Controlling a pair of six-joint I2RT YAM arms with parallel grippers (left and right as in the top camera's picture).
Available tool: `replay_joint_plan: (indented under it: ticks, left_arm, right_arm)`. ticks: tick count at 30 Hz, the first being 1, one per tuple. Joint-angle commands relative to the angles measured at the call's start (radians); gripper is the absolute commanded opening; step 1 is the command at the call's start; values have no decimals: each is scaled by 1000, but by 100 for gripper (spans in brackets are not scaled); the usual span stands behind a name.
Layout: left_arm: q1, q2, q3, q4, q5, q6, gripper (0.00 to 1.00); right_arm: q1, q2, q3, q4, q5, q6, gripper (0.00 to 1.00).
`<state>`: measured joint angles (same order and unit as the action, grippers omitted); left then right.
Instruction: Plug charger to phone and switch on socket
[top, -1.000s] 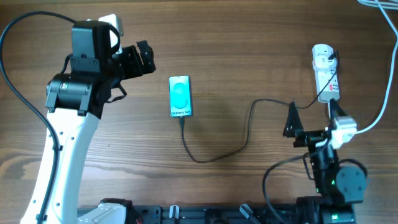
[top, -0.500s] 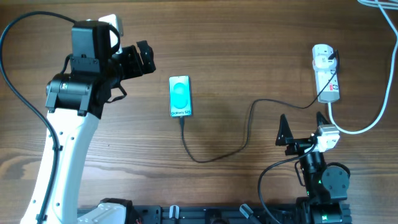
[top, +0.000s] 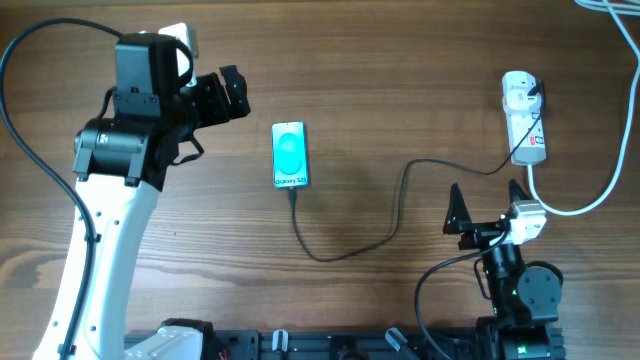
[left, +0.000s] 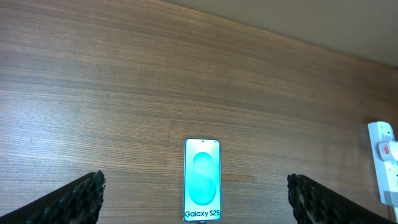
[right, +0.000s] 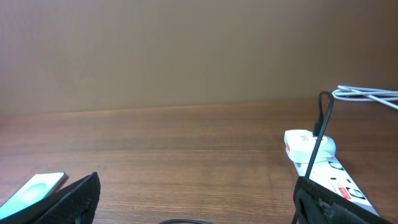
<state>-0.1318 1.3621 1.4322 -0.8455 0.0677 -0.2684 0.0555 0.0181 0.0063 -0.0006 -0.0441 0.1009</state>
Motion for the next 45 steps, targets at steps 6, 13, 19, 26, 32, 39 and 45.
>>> replay_joint_plan:
  ticks: [6,13,19,26,32,39,45]
  left_arm:
    - [4,-151,-38,1,-122,3,100]
    - [47,-602,-523,398,-117,6,100]
    - [47,-930,-806,480,-117,29,100]
    - [71,-1138,-1022,526,-117,29,100]
    - [71,-1297,-1254,768,-118,29,100]
    - [74,-1351,-1386,828,-118,29,100]
    - [76,-1359,-1427,775,-117,29,100]
  right_arm:
    - [0,-14,-1,2,-12,11,100]
    - [0,-14,-1,2,-12,10,100]
    - [0,-14,-1,2,-11,11,100]
    - [0,-14,-1,2,-12,11,100]
    - [0,-14,-1,2,-12,10,100]
    - [0,-14,-1,2,-12,11,100]
    - [0,-14,-1,2,-11,10,100]
